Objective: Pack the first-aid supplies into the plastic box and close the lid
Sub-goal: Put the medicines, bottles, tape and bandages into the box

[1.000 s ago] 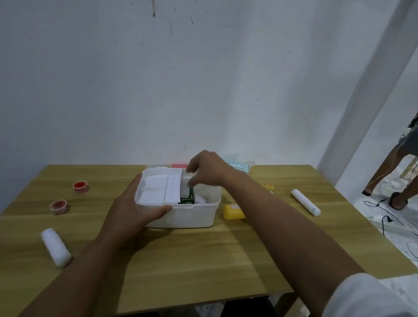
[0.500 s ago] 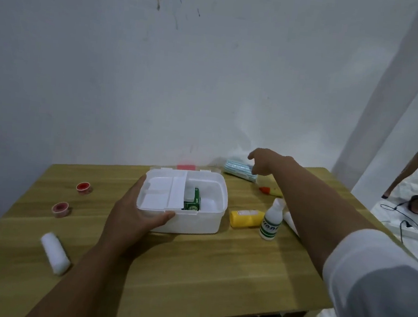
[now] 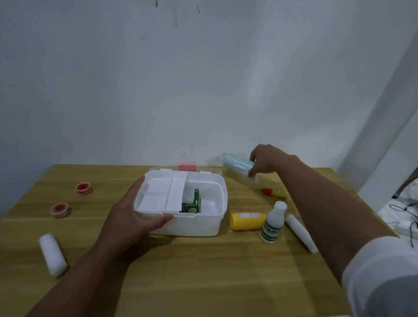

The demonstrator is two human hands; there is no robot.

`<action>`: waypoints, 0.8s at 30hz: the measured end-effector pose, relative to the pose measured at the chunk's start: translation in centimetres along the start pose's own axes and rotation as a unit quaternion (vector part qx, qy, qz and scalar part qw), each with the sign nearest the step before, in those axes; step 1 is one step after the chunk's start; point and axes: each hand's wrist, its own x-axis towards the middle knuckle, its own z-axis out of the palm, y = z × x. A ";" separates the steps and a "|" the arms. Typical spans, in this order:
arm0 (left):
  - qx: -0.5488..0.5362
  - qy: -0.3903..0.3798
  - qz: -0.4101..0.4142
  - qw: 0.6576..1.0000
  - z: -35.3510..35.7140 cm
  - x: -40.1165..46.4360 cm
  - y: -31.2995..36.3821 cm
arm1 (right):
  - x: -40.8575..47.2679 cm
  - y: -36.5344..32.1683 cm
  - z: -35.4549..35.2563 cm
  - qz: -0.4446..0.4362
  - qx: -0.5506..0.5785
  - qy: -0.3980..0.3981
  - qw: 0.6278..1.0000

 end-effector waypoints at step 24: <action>0.009 -0.031 -0.021 0.999 -0.2 -0.9 0.9 | -11.8 -14.1 1.8 -0.129 0.085 -0.069 0.986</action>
